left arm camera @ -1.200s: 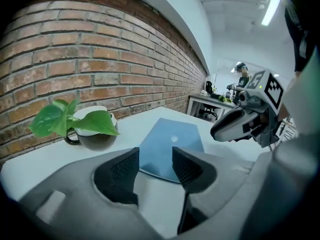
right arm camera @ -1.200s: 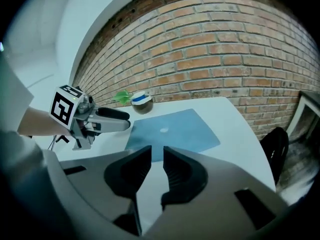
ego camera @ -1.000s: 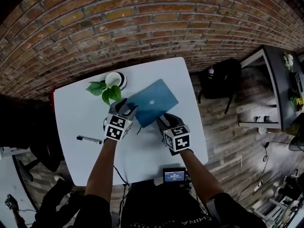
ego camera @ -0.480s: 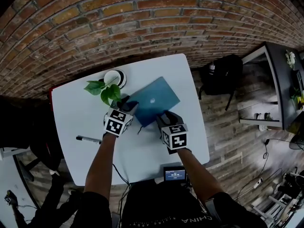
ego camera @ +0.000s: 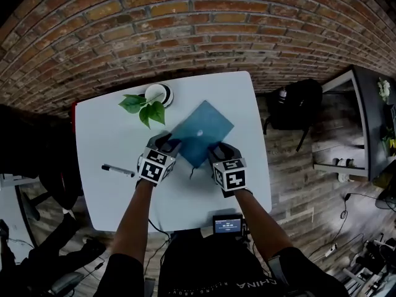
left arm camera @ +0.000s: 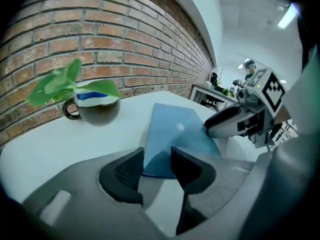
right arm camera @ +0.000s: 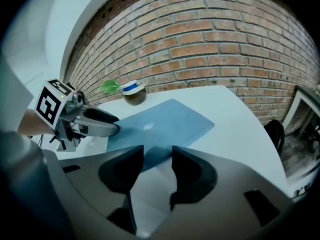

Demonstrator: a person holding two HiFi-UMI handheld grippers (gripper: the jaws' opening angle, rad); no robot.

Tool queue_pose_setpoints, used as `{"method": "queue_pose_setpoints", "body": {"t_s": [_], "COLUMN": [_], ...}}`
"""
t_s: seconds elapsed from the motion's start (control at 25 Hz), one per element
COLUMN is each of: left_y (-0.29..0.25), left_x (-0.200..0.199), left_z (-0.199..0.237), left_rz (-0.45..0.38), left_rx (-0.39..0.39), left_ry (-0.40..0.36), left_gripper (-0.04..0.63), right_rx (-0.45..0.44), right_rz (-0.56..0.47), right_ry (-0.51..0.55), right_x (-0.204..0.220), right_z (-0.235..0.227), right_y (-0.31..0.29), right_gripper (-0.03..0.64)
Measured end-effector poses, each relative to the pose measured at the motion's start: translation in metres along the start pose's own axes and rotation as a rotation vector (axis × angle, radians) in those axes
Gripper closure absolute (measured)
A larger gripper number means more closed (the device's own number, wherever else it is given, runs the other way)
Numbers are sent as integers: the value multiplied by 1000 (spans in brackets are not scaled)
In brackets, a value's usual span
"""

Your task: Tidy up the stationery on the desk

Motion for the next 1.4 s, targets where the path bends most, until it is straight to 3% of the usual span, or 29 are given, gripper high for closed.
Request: {"method": "queue_pose_setpoints", "body": {"t_s": [0.72,1.4], "left_y": [106,148], "left_x": [91,131], "left_z": [-48,-60], "left_rz": [16,33], "left_rx": [-86,-92], "left_ry": [232,318], "left_gripper": [437,445], "right_rx": [-153,-242], "right_rz": [58,83], "right_ry": [167,232], "right_x": [20,27], "right_z": [71,118], "right_y": [-6,-17], "right_gripper": [431,430]}}
Point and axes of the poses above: the fingertips, and each gripper's own axes: y backward along the fingers, z to its left, x out of its underside, the point moved 5 cm from there along y, backward along the fingers, and after that the axes turned 8 degrees about -z, right-handed, at the moved point
